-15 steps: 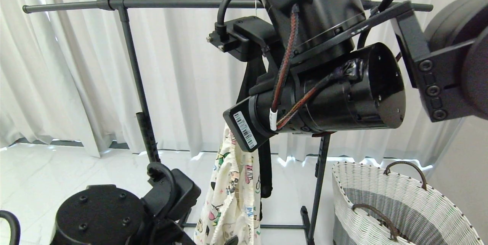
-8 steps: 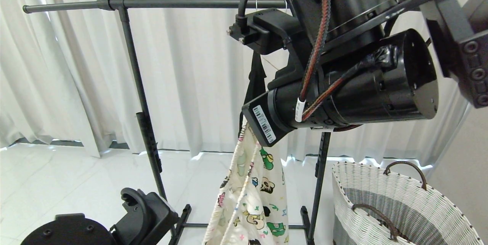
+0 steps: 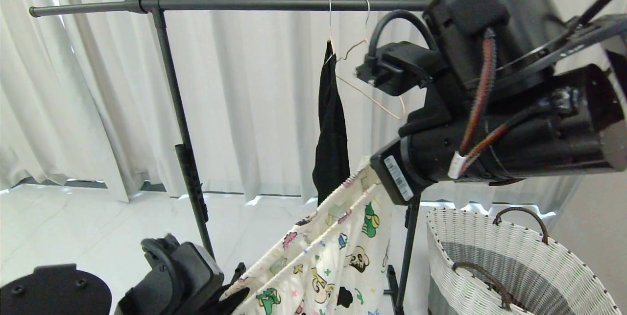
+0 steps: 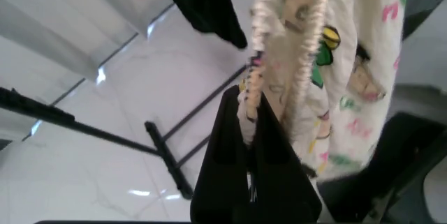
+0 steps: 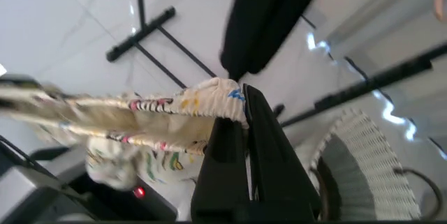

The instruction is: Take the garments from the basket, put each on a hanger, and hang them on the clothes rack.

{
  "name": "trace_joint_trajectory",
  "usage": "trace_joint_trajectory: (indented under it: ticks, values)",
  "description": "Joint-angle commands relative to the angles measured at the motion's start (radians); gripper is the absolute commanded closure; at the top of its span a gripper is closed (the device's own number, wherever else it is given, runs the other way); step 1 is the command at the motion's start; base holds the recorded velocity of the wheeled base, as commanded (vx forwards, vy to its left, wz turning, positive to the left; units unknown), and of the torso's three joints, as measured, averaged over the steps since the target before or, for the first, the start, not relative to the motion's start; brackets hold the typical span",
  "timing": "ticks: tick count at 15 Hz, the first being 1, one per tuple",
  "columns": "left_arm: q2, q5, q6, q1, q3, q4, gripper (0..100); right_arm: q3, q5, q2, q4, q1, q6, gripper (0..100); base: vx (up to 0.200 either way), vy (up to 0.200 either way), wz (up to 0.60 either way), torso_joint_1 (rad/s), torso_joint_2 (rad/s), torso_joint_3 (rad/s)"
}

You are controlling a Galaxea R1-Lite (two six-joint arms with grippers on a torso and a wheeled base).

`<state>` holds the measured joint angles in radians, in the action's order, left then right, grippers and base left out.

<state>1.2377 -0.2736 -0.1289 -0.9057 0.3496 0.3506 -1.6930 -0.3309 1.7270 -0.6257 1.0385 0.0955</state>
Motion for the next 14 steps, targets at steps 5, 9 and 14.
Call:
trace_joint_trajectory:
  ticks: [5, 9, 14]
  values:
    - [0.134, 0.028, 0.123, 0.025, 0.578, -0.387, 100, 0.219, 0.01, -0.302, -0.005, -0.181, -0.114, 100, 0.0, 0.0, 0.0, 0.0, 0.0, 0.0]
    - [0.194, 0.122, 0.147, 0.025, 0.925, -0.693, 100, 0.061, 0.098, -0.297, -0.089, -0.285, -0.211, 100, 0.0, 0.0, 0.0, 0.0, 0.0, 0.0]
    - [0.178, 0.226, 0.124, 0.036, 1.014, -0.812, 100, 0.052, 0.156, -0.362, -0.111, -0.293, -0.201, 100, 0.0, 0.0, 0.0, 0.0, 0.0, 0.0]
